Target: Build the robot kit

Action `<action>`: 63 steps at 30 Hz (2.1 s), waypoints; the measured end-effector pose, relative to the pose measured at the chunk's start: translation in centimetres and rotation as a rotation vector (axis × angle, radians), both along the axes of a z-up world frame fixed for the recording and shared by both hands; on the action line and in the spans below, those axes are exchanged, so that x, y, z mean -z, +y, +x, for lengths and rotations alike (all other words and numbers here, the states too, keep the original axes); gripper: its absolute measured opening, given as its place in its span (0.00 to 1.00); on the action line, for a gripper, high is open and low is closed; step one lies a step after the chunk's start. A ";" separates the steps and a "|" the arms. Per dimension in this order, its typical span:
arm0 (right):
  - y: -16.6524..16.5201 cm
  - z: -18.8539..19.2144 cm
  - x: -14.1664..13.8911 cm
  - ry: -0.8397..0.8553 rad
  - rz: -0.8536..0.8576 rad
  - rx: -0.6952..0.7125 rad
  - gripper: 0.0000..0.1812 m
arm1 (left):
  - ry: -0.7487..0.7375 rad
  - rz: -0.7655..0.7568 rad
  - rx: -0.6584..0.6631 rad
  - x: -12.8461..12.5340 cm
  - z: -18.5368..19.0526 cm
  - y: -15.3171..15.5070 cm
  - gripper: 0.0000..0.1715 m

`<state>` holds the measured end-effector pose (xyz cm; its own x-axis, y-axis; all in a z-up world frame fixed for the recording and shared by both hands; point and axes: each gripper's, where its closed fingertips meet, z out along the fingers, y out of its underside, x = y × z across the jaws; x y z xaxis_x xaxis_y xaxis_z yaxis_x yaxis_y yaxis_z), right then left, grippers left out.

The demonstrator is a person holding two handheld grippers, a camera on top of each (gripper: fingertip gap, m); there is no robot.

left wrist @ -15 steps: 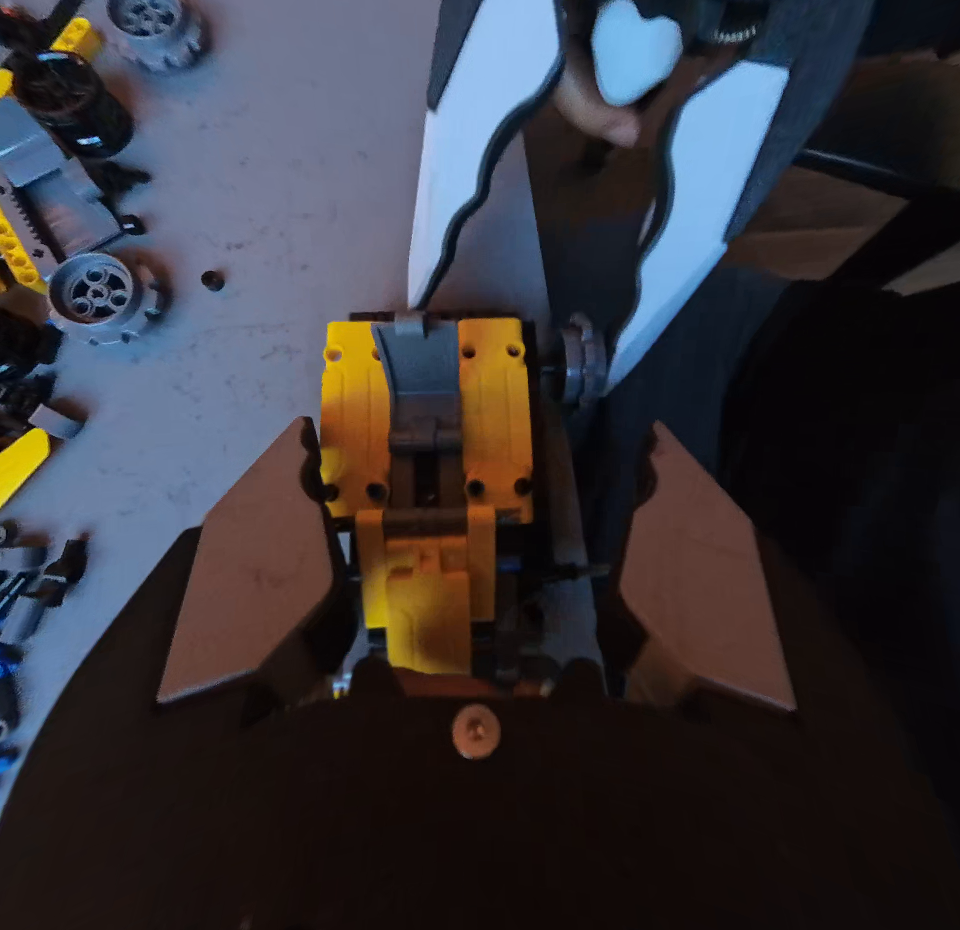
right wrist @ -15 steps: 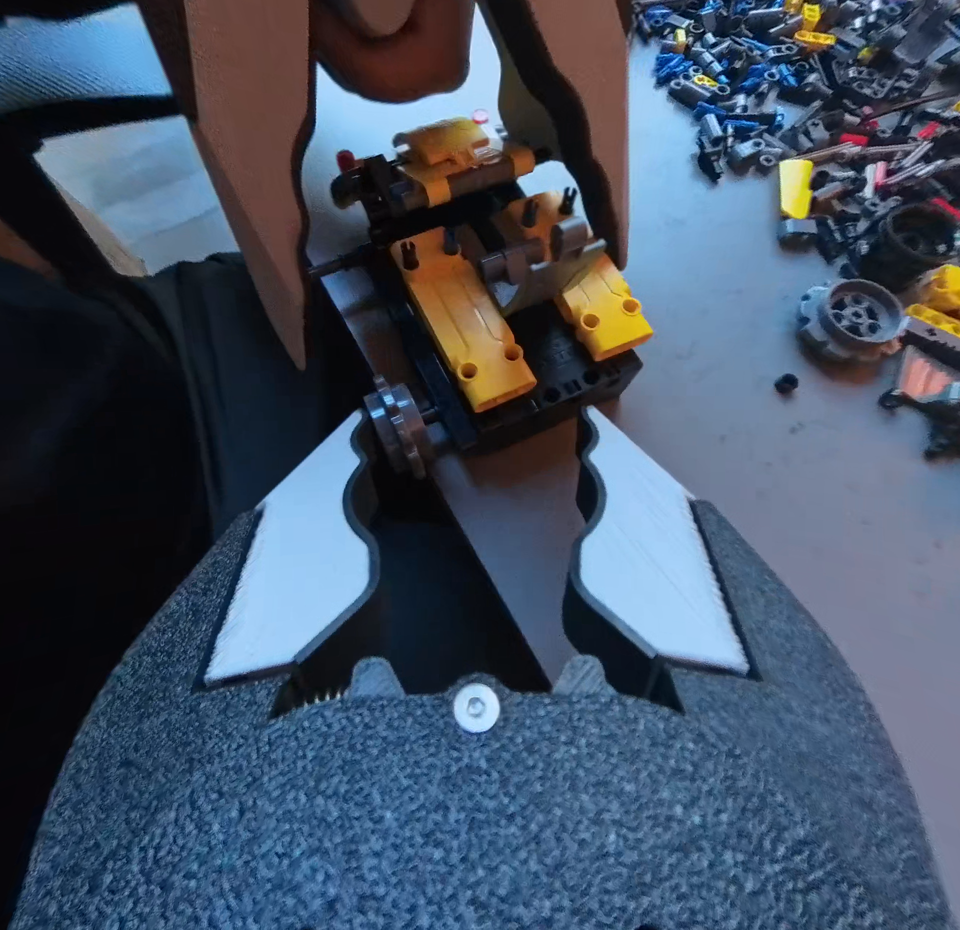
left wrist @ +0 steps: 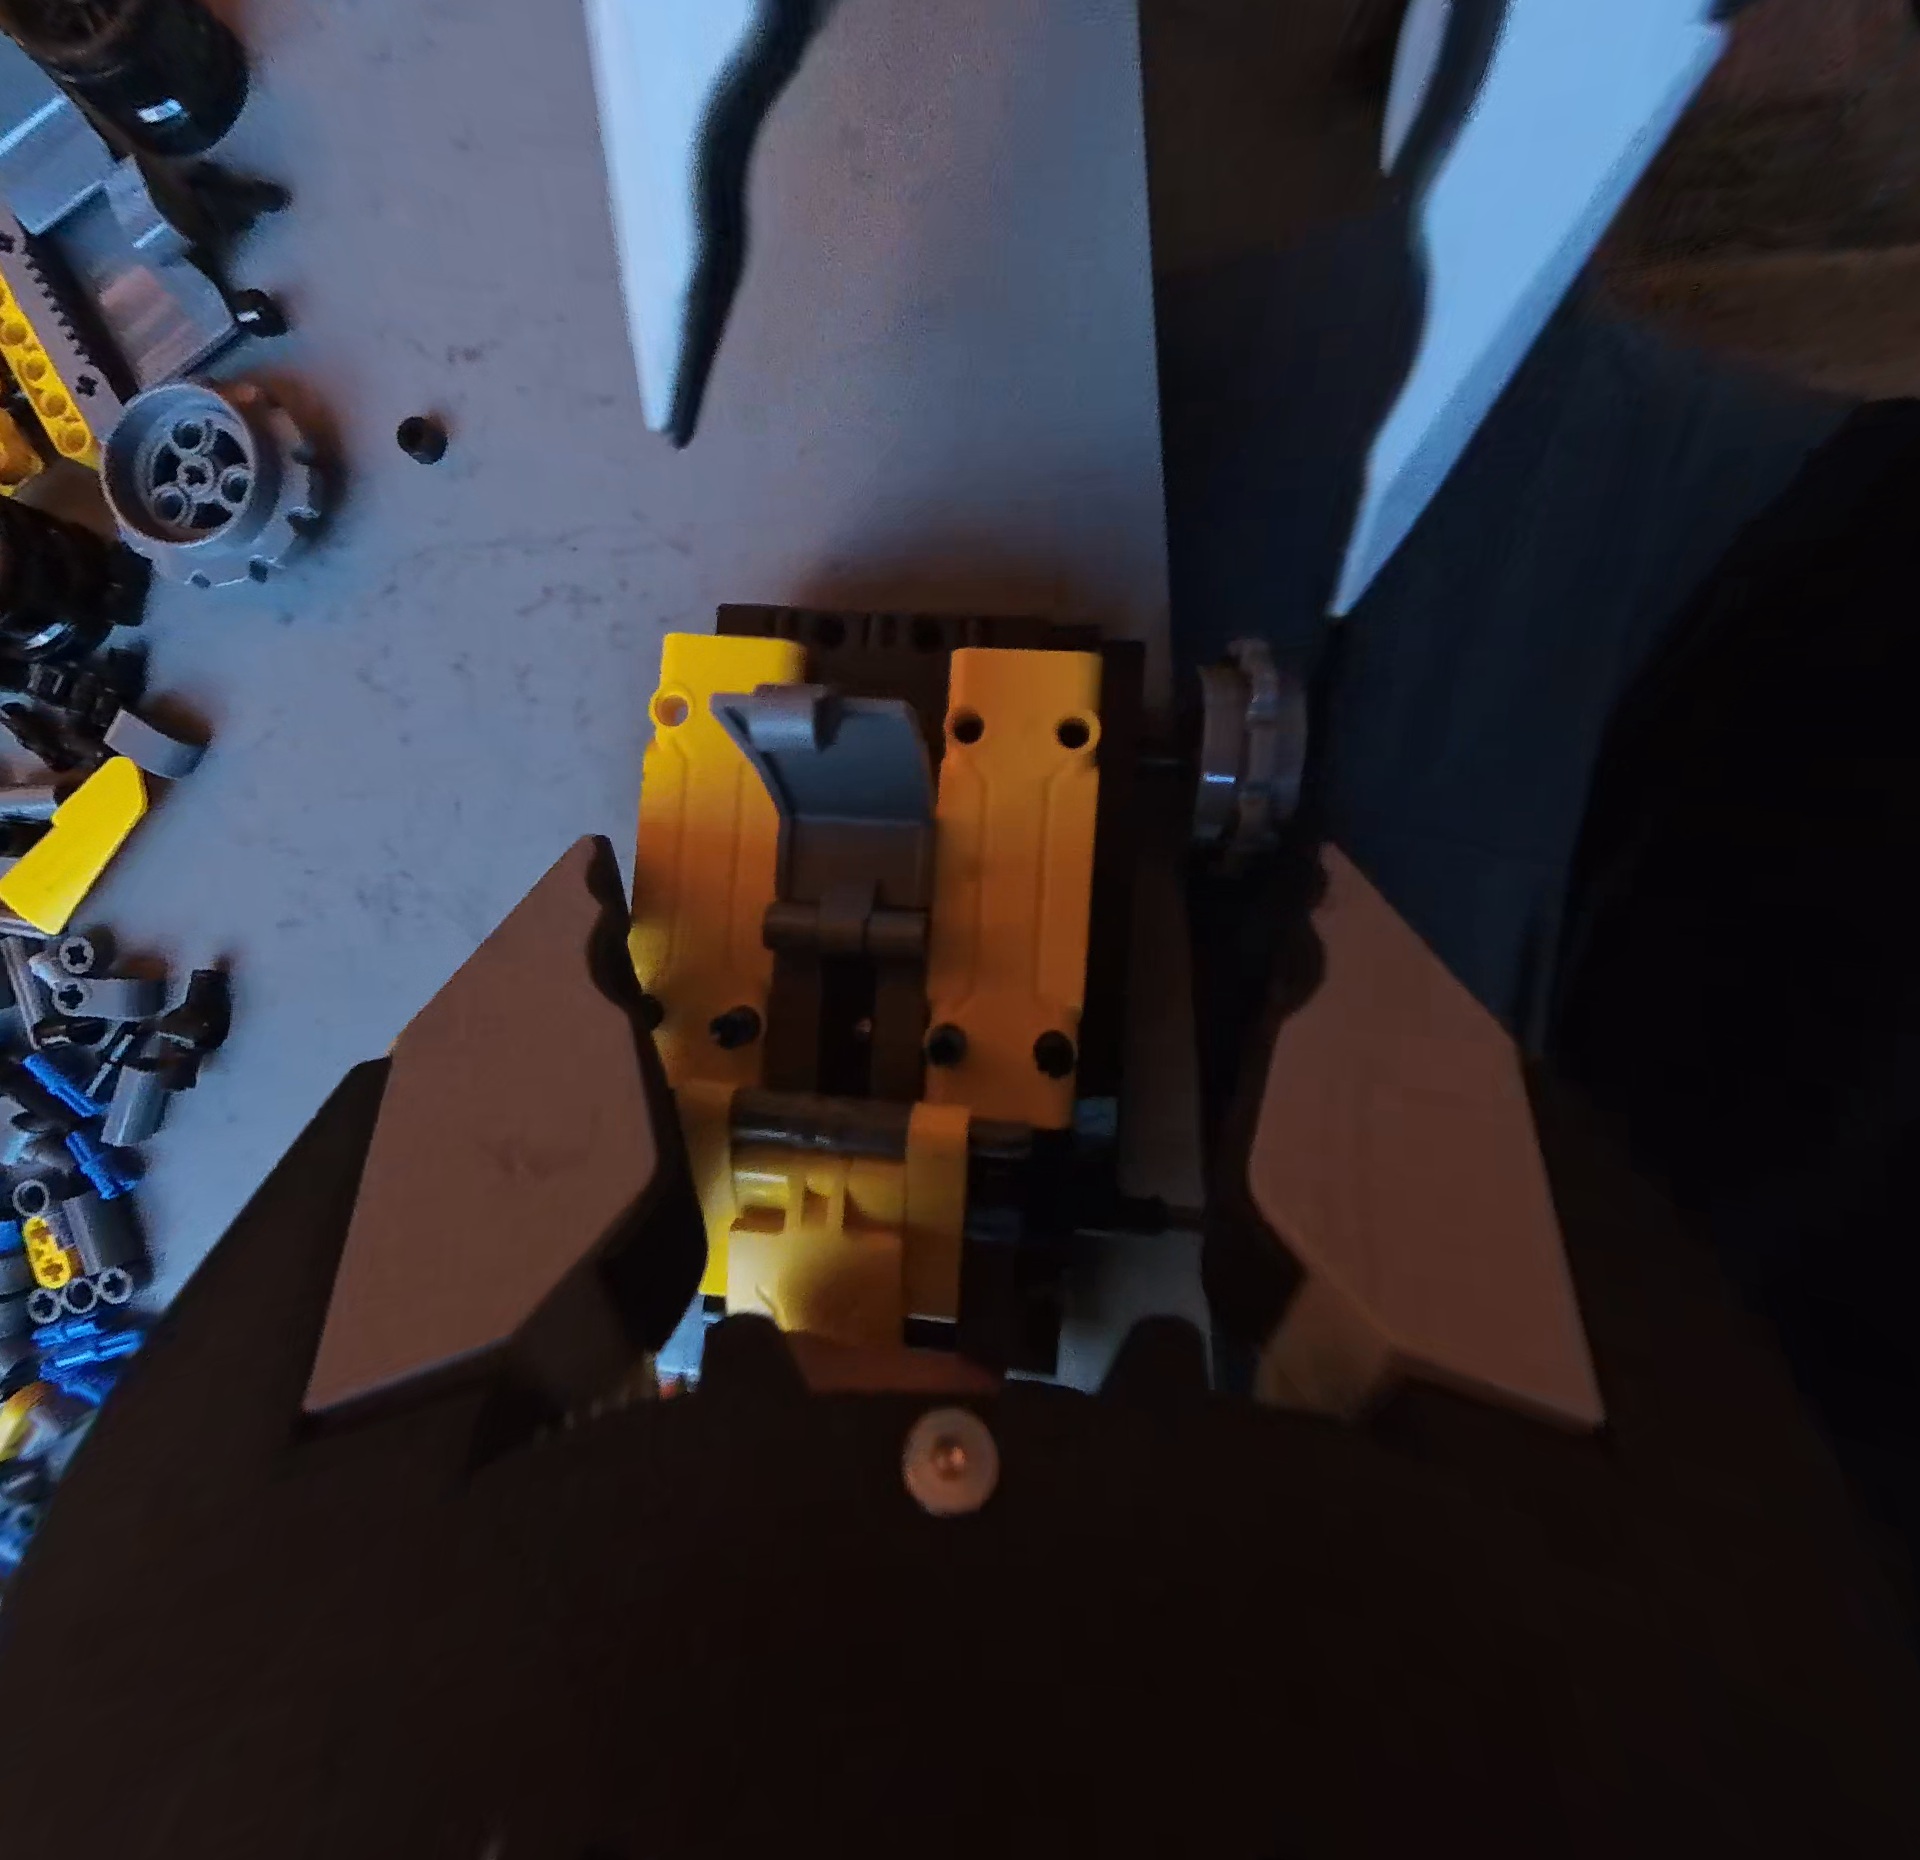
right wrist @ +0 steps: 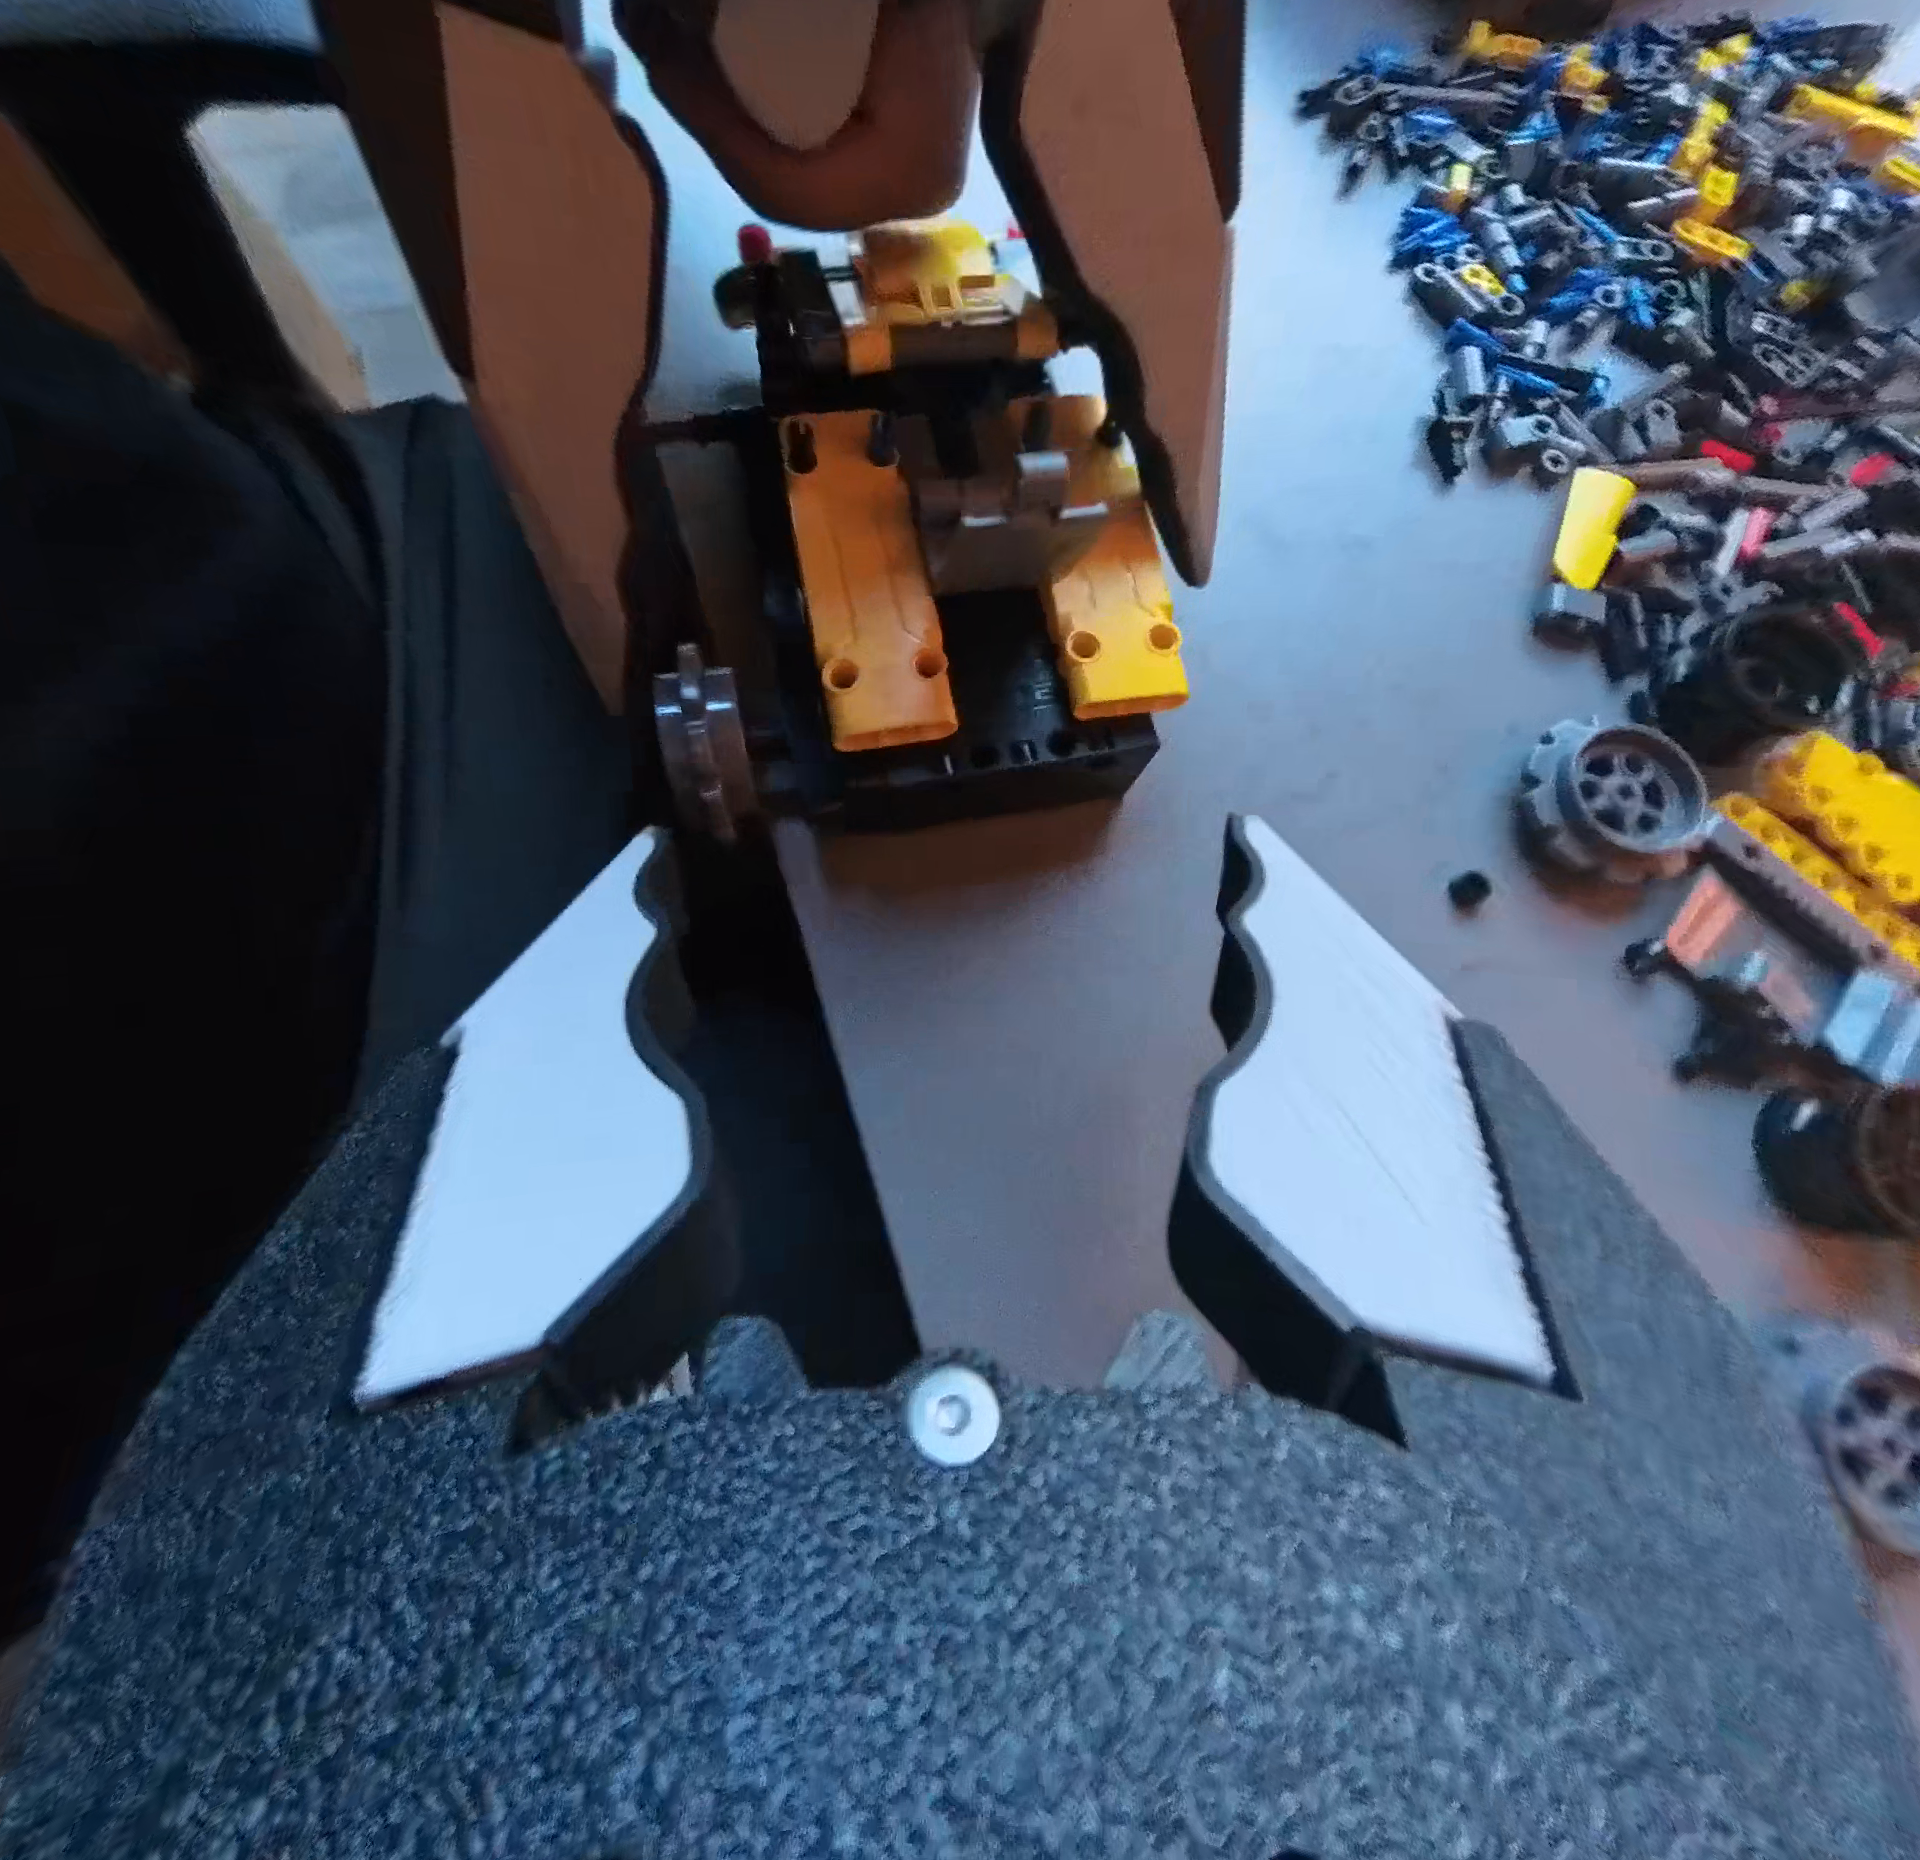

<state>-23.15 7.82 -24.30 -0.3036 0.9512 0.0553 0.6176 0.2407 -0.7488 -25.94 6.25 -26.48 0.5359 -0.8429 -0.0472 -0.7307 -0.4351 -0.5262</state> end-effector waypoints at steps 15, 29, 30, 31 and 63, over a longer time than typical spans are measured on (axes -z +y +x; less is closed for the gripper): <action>-1.8 -1.4 2.6 -0.100 -0.032 -0.158 0.59 | 0.027 -0.027 -0.007 0.6 0.5 0.0 0.73; -2.4 -2.6 2.2 -0.140 -0.106 -0.186 0.57 | 0.042 -0.085 0.072 0.6 0.0 -0.4 0.67; -2.4 -2.6 2.1 -0.143 -0.111 -0.189 0.57 | 0.038 -0.087 0.075 0.6 0.0 -0.4 0.67; -2.4 -2.6 2.1 -0.147 -0.114 -0.191 0.56 | 0.034 -0.091 0.074 0.6 0.0 -0.4 0.67; -5.6 -4.6 3.1 -0.107 0.005 -0.142 0.62 | 0.223 0.008 0.052 1.7 -3.5 -3.5 0.70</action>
<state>-27.71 2.26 -27.39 -0.4392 0.8982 0.0204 0.6530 0.3348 -0.6793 -29.40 2.75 -28.18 0.4672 -0.8684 -0.1663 -0.8507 -0.3902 -0.3523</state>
